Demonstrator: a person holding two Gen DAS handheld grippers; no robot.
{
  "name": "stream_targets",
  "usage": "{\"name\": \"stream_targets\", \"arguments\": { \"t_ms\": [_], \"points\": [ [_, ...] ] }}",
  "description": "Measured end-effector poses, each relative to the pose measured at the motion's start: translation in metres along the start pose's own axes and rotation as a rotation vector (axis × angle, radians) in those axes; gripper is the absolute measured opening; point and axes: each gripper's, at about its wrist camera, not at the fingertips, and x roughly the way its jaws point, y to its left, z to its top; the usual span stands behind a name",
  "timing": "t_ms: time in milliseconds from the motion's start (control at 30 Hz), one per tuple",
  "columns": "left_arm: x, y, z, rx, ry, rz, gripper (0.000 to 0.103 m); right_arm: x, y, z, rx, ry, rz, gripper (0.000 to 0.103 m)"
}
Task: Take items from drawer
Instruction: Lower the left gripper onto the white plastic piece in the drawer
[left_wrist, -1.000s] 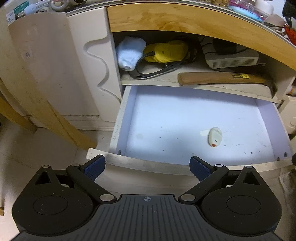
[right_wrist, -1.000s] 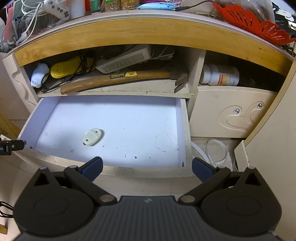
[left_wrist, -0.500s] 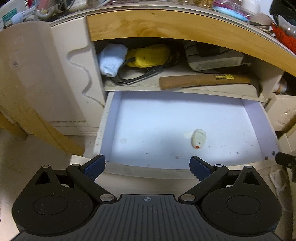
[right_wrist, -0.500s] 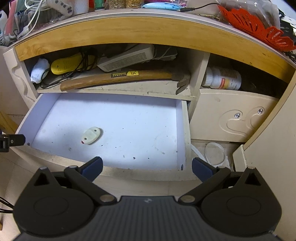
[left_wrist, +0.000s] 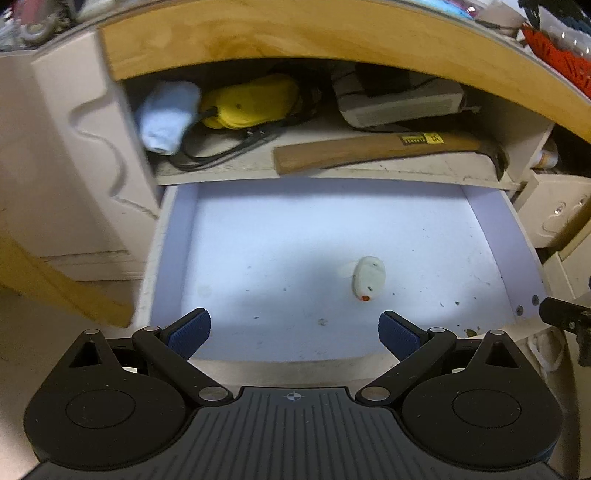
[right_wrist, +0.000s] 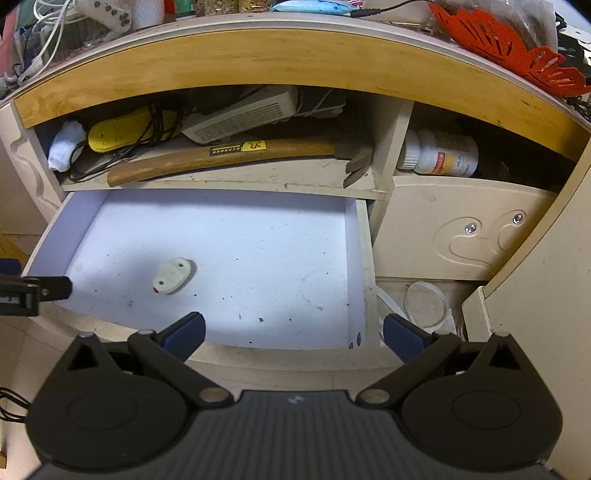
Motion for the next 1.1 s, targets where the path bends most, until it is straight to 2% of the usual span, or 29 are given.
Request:
{"name": "stream_targets", "arguments": {
  "t_ms": [167, 567, 833, 1100],
  "points": [
    [0.023, -0.012, 0.008, 0.043, 0.026, -0.024, 0.101, 0.001, 0.000, 0.000, -0.004, 0.003, -0.002, 0.103],
    [0.079, -0.021, 0.030, 0.058, 0.120, -0.083, 0.101, 0.010, 0.009, -0.002, -0.036, 0.029, 0.000, 0.103],
    [0.105, -0.039, 0.040, 0.139, 0.166, -0.098, 0.101, 0.015, 0.013, -0.002, -0.046, 0.042, 0.006, 0.103],
    [0.127, -0.044, 0.049, 0.120, 0.235, -0.113, 0.101, 0.019, 0.016, -0.004, -0.067, 0.059, 0.002, 0.103]
  ]
}}
